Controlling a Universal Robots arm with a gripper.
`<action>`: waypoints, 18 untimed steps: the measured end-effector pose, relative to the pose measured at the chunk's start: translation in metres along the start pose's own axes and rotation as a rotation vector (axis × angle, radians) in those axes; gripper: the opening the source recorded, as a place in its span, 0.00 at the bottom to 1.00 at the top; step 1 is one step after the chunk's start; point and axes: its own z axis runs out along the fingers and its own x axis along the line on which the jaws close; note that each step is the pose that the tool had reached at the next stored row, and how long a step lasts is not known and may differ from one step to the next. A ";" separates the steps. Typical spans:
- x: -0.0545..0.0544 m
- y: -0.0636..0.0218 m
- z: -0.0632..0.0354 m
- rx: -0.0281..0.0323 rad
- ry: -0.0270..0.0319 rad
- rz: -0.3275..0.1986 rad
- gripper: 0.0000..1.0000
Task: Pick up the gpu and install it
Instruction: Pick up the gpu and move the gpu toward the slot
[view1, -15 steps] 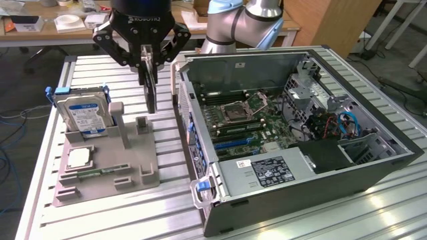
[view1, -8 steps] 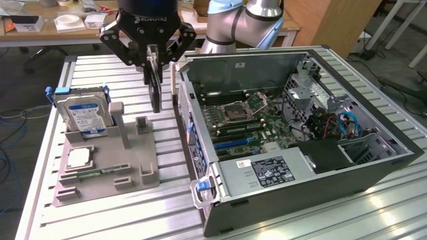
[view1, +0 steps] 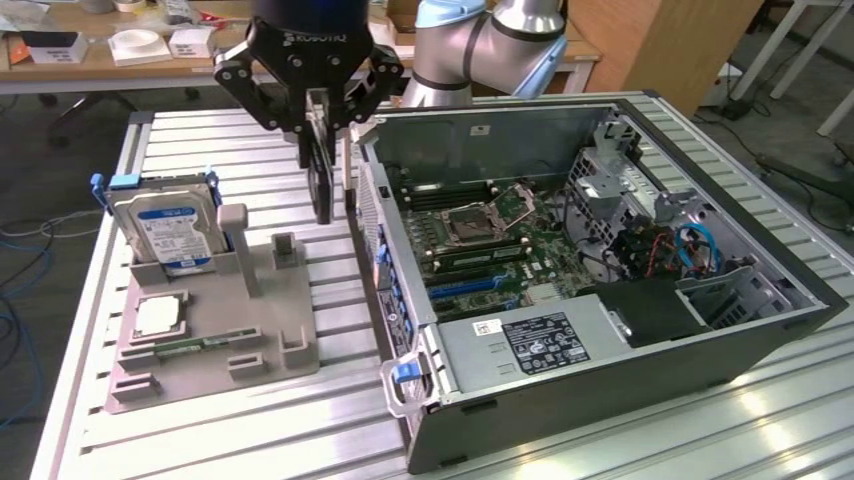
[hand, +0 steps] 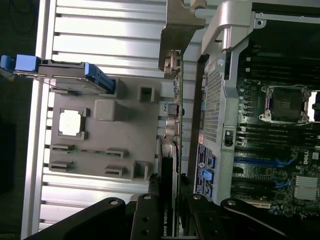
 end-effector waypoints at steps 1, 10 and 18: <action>-0.001 -0.0001 0.0000 0.0000 0.0000 0.000 0.26; -0.010 -0.0006 -0.0004 0.0000 0.0000 0.000 0.26; -0.019 -0.0011 -0.0007 0.0000 0.0000 0.000 0.26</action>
